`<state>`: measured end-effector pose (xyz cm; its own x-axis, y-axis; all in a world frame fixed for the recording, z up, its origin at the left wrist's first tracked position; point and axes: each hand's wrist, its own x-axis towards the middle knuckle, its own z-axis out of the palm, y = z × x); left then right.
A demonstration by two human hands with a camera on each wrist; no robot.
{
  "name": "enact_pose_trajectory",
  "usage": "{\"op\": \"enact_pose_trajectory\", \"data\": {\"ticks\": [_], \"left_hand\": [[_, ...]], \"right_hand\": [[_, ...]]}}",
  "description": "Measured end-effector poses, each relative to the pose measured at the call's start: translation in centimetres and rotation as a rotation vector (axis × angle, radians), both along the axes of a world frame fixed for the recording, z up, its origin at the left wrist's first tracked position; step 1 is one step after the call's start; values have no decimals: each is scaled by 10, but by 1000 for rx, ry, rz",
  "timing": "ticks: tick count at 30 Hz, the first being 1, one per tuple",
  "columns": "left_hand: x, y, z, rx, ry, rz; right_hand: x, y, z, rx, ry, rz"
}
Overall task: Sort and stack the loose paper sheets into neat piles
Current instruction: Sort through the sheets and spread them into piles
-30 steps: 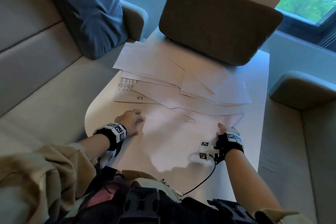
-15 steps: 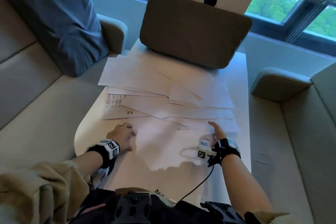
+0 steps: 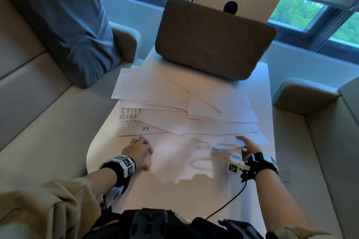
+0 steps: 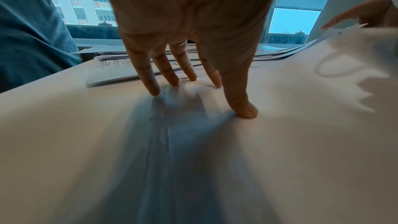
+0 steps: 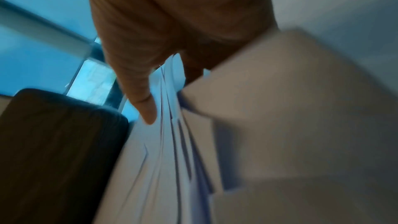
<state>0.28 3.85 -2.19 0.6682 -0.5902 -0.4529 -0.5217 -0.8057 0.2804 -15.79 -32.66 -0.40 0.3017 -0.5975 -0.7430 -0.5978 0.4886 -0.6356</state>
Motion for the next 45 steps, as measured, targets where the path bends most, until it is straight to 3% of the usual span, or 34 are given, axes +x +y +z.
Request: {"op": "enact_pose_trajectory", "data": {"ticks": [3, 5, 9, 12, 15, 20, 24, 29, 31, 35, 37, 40, 43, 45], "left_hand": [[3, 1, -2, -2, 6, 5], [4, 0, -2, 15, 5, -5], [6, -2, -5, 34, 8, -18], [7, -2, -5, 56, 3, -32], [6, -2, -5, 82, -24, -60], [8, -17, 4, 162, -84, -163], [13, -53, 32, -43, -73, -210], [7, -110, 99, -632, -150, -206], [9, -122, 125, -808, -143, -63], [32, -122, 149, -1111, 42, 242], [49, -115, 151, -1144, 78, 347], [71, -97, 145, -1048, 135, 485], [79, -75, 132, -1075, 253, 463], [78, -64, 129, -1052, 147, 439]], "right_hand": [[-1, -16, -23, -68, 75, 29], [3, -15, -17, -140, 149, 63], [18, 2, 26, -437, 138, 93], [21, 15, 65, -683, 291, 273], [15, 22, 97, -948, 338, 287], [0, 26, 144, -1230, 43, 157], [-10, 39, 170, -1327, -144, 173], [-20, 62, 187, -1147, -504, 231], [-23, 74, 192, -1046, -623, 263], [-33, 82, 190, -887, -715, 328], [-38, 83, 187, -817, -727, 337], [-43, 86, 185, -753, -739, 344], [-43, 88, 179, -686, -750, 286], [-40, 83, 167, -636, -711, 236]]}}
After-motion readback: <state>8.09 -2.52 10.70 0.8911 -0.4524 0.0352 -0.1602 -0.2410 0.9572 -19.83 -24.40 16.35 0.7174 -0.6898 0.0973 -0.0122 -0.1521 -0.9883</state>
